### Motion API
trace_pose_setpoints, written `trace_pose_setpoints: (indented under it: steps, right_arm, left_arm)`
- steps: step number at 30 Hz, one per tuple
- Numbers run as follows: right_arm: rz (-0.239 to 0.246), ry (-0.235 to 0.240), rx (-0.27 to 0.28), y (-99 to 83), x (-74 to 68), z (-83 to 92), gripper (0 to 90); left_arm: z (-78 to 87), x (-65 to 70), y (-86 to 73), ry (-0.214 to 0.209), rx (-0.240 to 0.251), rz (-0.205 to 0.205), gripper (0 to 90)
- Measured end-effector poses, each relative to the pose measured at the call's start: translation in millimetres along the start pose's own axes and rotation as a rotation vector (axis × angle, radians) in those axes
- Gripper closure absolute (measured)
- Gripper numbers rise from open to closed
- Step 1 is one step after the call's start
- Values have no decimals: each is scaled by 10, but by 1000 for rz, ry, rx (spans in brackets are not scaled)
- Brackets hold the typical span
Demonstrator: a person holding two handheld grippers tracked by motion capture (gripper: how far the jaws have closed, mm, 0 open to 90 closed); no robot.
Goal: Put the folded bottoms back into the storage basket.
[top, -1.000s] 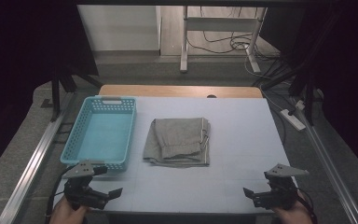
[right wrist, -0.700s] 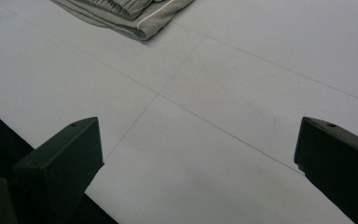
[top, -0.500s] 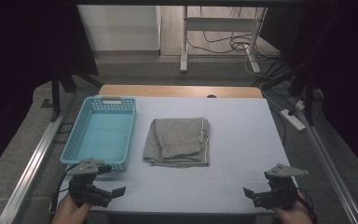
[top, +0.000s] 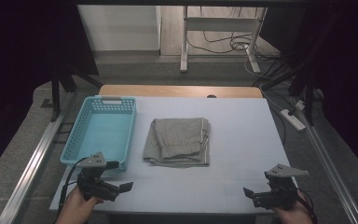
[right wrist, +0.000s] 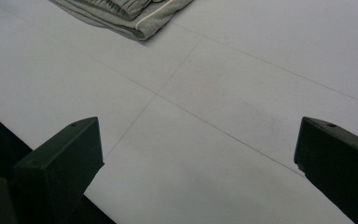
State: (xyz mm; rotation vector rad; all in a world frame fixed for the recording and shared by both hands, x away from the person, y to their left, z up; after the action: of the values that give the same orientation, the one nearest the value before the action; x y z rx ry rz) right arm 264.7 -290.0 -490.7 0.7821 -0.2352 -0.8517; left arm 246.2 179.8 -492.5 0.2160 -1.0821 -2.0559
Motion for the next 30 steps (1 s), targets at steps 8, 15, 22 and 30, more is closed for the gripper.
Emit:
trace_pose_setpoints:
  steps: [8, 15, 22, 30]
  right_arm:
    - [-2, 3, 4, 1, 1, 6, 14]
    - [-3, 5, 5, 1, 4, 10, 13]
    - [-10, 14, 10, 1, 4, 11, 14]
    - [-9, 16, 11, 1, 4, 13, 14]
  left_arm:
    - [-102, -29, 113, 19, -22, -14, 0]
    - [-235, -33, 207, 20, -52, -12, 0]
    - [-376, -40, 317, 39, -64, -10, 0]
    - [-507, -49, 430, 65, -82, -21, 0]
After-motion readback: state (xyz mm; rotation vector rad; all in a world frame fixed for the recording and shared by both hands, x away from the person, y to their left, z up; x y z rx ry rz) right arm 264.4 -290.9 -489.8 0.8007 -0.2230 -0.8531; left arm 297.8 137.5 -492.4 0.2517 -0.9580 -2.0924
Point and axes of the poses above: each handheld gripper's, and its own axes: z roughly backward along the jaws, y roughly out of its top, x roughly to its right, the point moved 5 cm from there along -z, roughly forward along the jaws, and after that the axes turned 7 degrees about y, right-handed, at the moved point
